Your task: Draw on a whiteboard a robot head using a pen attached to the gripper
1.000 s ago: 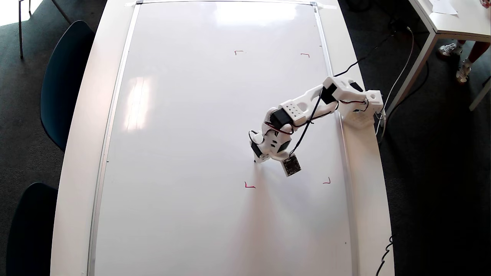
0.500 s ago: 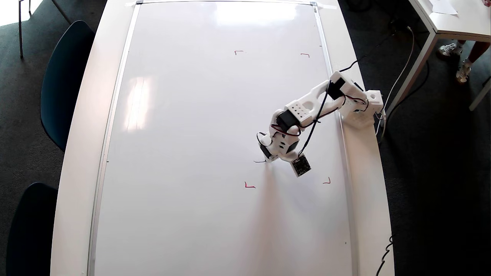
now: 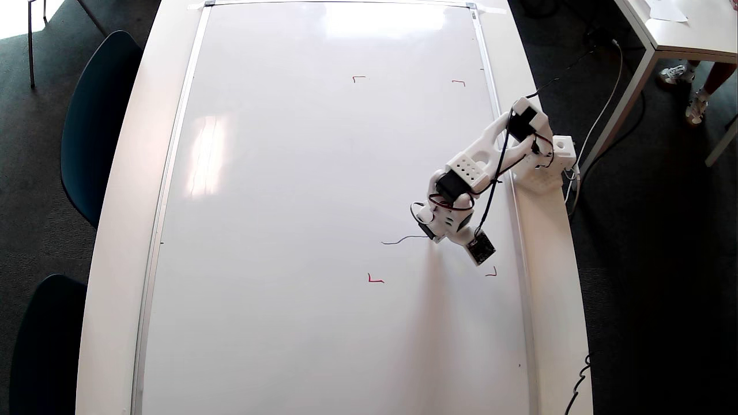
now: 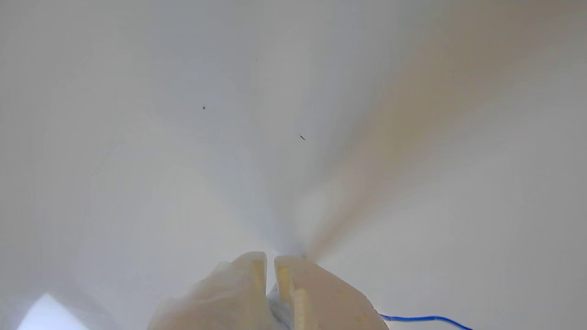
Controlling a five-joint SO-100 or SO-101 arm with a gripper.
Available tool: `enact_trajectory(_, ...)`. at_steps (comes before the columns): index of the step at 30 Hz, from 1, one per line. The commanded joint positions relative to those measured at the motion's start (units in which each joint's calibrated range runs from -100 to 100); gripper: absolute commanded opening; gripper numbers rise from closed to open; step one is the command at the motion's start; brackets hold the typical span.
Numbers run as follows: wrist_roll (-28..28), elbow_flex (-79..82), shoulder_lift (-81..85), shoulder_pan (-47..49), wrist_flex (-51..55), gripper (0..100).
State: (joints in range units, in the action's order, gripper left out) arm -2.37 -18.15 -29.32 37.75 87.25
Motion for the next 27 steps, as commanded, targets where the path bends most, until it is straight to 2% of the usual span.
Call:
enact_trajectory(1,-0.4,3.5,4.9,1.1,-0.5,1)
enact_trajectory(14,-0.4,17.4,14.6,1.2,-0.5,1)
enact_trajectory(20,-0.2,26.0,17.3,1.3,-5.4,1)
enact_trajectory(27,-0.1,28.1,16.8,1.8,-9.7,1)
